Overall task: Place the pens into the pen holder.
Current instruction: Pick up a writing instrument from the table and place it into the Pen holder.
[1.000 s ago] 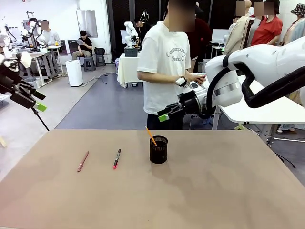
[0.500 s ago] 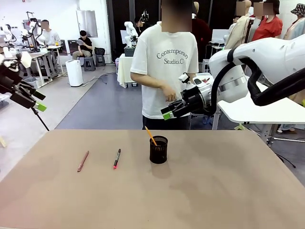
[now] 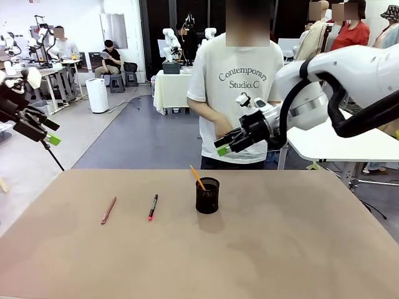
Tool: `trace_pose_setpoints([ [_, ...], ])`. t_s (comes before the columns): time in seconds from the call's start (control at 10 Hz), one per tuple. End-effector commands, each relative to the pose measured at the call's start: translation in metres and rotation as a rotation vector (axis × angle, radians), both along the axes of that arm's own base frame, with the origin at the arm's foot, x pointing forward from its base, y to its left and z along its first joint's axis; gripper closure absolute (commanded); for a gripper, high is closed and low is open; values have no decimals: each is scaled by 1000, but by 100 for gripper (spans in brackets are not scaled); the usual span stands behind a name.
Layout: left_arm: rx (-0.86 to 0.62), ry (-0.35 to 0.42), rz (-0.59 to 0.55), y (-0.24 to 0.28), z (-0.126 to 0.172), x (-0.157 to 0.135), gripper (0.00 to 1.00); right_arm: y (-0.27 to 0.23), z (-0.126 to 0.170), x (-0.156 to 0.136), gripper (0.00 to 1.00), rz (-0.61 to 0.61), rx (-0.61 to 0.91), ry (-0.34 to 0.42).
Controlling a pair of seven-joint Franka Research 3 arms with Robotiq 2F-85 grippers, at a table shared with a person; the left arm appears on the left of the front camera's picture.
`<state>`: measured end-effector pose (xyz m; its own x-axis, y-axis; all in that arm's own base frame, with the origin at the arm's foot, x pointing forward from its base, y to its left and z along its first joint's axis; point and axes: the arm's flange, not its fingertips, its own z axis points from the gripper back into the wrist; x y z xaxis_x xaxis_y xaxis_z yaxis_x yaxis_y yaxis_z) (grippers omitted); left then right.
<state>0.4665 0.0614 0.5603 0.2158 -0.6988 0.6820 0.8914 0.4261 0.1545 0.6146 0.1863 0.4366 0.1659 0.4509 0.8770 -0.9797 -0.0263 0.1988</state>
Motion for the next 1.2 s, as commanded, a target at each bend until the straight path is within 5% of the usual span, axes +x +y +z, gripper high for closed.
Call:
trace_pose_setpoints([
  [0.0, -8, -3, -6, 0, 1, -2, 0, -20, 42, -20, 0, -6, -110, -40],
  [0.1, -8, -3, -6, 0, 1, -2, 0, -31, 58, -21, 0, -59, -135, -114],
  [0.6, -8, -3, -6, 0, 1, -2, 0, -136, 110, -16, 0, 71, -235, -125],
  [0.8, -8, -3, -6, 0, 1, -2, 0, -181, 121, -24, 0, -50, -206, -102],
  [1.1, -8, -3, -6, 0, 1, -2, 0, -237, 144, -41, 0, -241, -233, -166],
])
